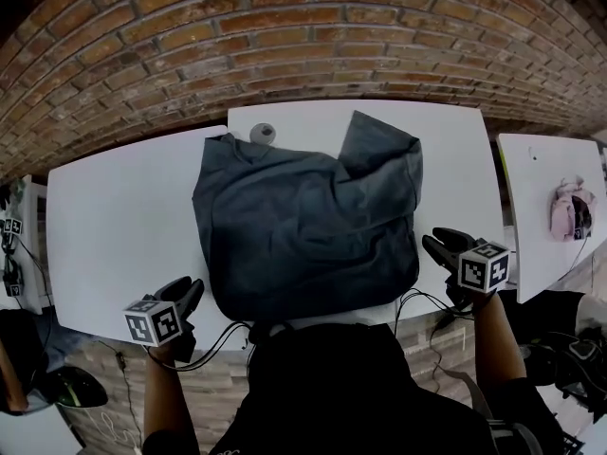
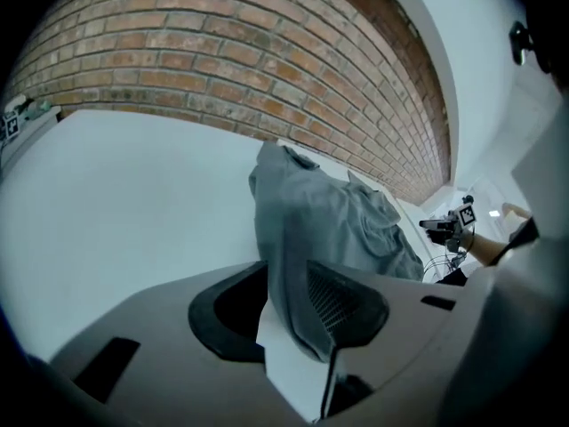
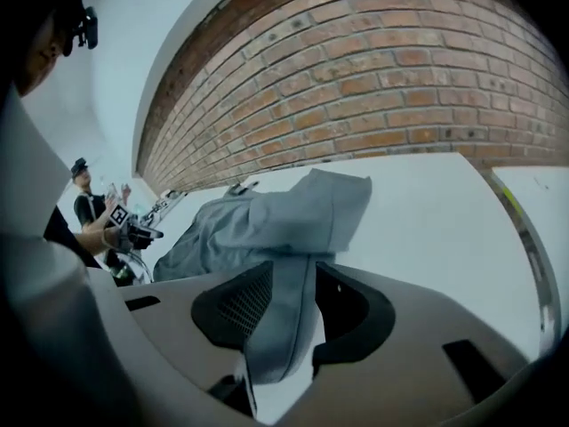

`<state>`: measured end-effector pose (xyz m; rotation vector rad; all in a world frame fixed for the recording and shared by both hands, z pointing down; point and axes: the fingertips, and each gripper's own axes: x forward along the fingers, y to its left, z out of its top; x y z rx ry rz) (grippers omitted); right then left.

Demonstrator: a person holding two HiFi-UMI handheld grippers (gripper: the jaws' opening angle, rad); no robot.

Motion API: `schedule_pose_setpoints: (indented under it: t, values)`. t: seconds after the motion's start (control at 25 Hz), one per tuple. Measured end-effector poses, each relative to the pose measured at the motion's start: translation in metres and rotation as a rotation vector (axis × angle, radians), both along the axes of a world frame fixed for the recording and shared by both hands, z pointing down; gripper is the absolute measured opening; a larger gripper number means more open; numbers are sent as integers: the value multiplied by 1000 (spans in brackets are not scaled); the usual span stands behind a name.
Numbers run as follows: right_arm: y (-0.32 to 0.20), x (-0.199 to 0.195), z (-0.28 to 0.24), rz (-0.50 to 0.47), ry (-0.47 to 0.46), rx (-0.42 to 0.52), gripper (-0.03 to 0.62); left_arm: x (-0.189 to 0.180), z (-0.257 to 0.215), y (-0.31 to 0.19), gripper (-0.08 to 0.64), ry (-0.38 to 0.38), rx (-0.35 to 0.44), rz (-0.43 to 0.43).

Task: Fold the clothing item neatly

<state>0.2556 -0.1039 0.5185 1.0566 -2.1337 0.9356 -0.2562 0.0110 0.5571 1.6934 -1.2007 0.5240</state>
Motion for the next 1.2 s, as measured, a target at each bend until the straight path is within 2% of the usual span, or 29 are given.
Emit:
schedule_pose_setpoints:
  t: [0.2, 0.32, 0.44, 0.6, 0.8, 0.84, 0.88, 1.04, 1.2]
  values:
    - [-62, -86, -17, -324, 32, 94, 132, 38, -11, -68, 117, 8, 86, 78]
    - [-104, -133, -14, -405, 46, 102, 132, 75, -16, -112, 117, -16, 141, 153]
    - [-143, -164, 1, -390, 38, 20, 132, 117, -18, -153, 117, -23, 170, 238]
    - [-167, -193, 33, -358, 33, -176, 130, 158, -14, -196, 117, -31, 168, 328]
    - [-159, -192, 82, -451, 234, -374, 128, 184, -2, -222, 117, -45, 145, 378]
    - [-157, -192, 86, -478, 266, -385, 87, 186, 0, -223, 117, -39, 137, 377]
    - [-156, -195, 86, -508, 287, -381, 14, 187, 2, -222, 117, -31, 130, 374]
    - [-166, -223, 70, -619, 278, -276, 12, 186, 11, -217, 117, -20, 110, 363]
    - [-197, -261, 42, -670, 245, -91, 12, 175, 10, -217, 117, -27, 111, 334]
